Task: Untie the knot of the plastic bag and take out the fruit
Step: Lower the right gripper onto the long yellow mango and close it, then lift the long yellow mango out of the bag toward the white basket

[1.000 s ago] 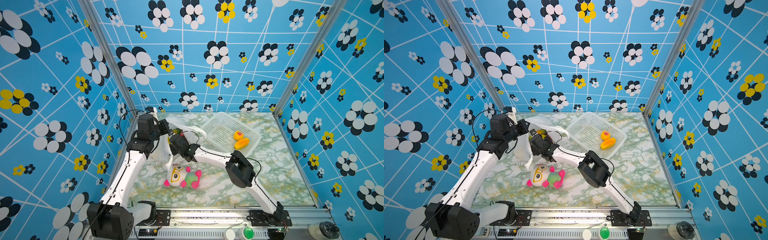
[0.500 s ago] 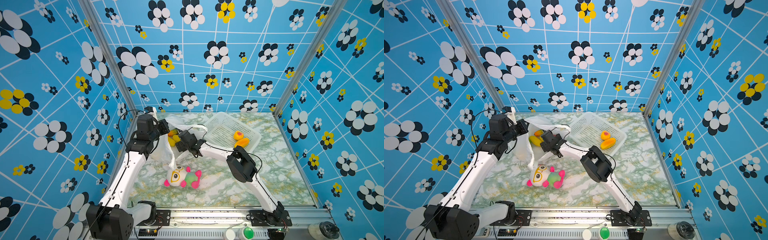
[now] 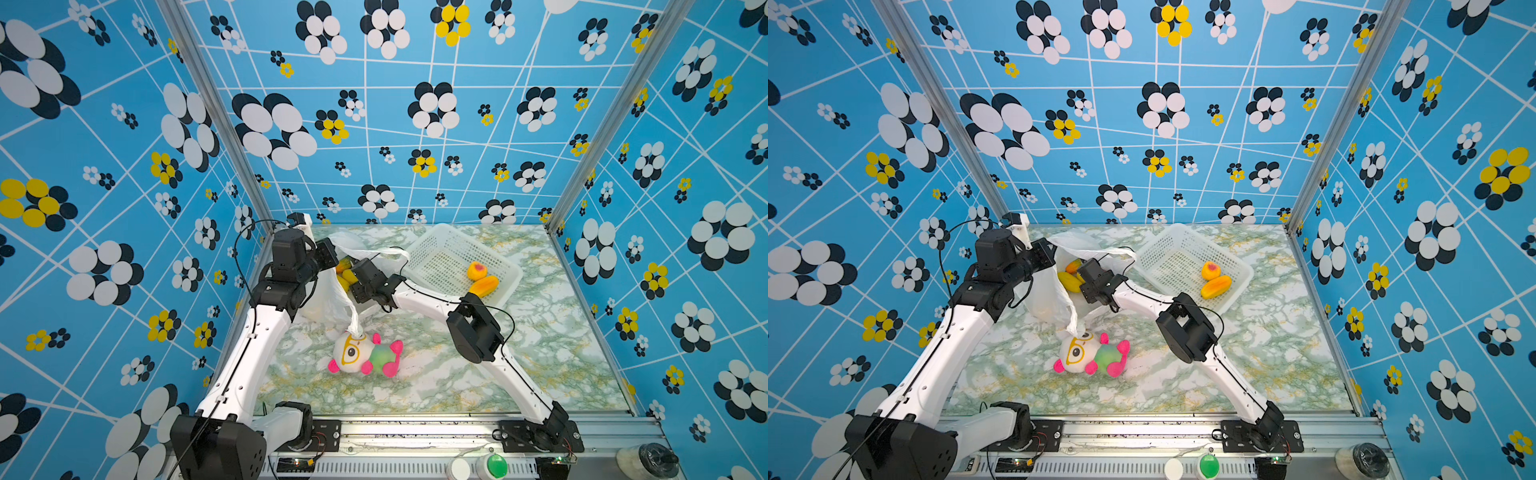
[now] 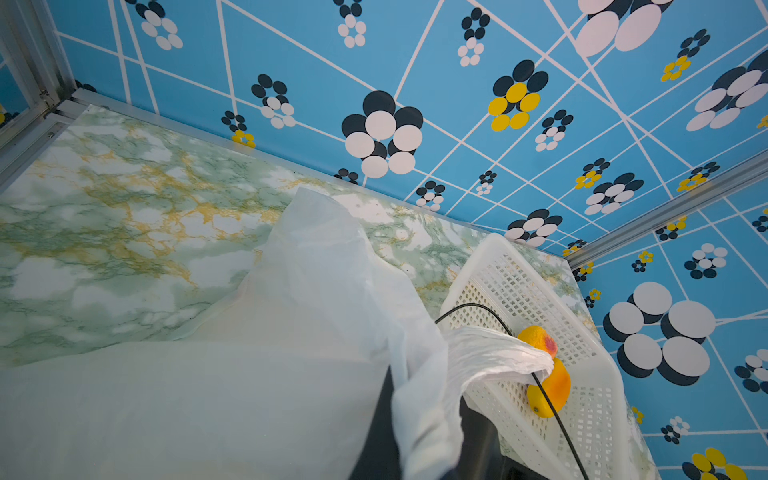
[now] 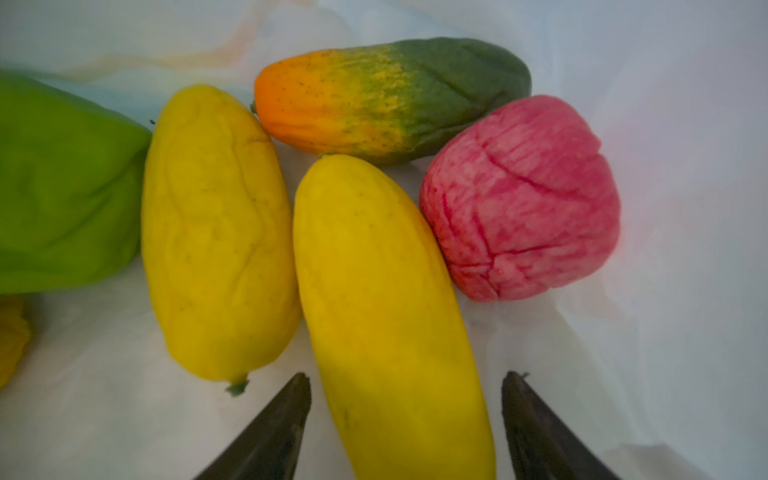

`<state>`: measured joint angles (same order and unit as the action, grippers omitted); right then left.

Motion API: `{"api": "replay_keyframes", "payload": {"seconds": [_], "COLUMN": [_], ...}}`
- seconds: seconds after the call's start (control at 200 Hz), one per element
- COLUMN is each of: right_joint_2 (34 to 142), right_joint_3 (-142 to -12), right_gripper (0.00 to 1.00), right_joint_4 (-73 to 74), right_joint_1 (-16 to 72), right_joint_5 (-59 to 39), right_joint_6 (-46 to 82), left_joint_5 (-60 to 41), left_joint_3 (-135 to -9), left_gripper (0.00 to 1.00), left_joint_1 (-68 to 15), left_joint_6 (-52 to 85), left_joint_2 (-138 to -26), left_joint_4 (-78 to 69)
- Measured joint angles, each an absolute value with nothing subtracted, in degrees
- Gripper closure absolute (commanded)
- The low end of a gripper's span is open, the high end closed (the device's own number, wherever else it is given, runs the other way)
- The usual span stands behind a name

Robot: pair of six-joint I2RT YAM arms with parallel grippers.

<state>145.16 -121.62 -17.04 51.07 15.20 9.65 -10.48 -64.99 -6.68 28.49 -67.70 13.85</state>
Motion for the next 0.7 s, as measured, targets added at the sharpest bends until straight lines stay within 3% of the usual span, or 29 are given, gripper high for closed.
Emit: {"api": "replay_keyframes", "payload": {"seconds": [0.19, 0.26, 0.7], "right_joint_2": [145.0, 144.1, 125.8], "right_joint_3": [-120.1, -116.6, -86.8], "right_gripper": [0.50, 0.61, 0.65], "right_joint_4": [-15.5, -12.0, 5.6], "right_joint_1": [50.7, 50.7, 51.2], "right_joint_5": [14.0, 14.0, 12.0], "right_joint_6": [9.8, 9.9, 11.0], "left_joint_5": [-10.5, -10.5, -10.9], "left_joint_3": [-65.0, -65.0, -64.2], "left_gripper": [1.00, 1.00, 1.00], "left_joint_1": [-6.7, -6.7, -6.9], "left_joint_6": [28.5, 28.5, 28.8], "left_joint_2": [-67.7, -67.7, -67.7], "left_joint_4": [14.0, 14.0, 13.5]}}
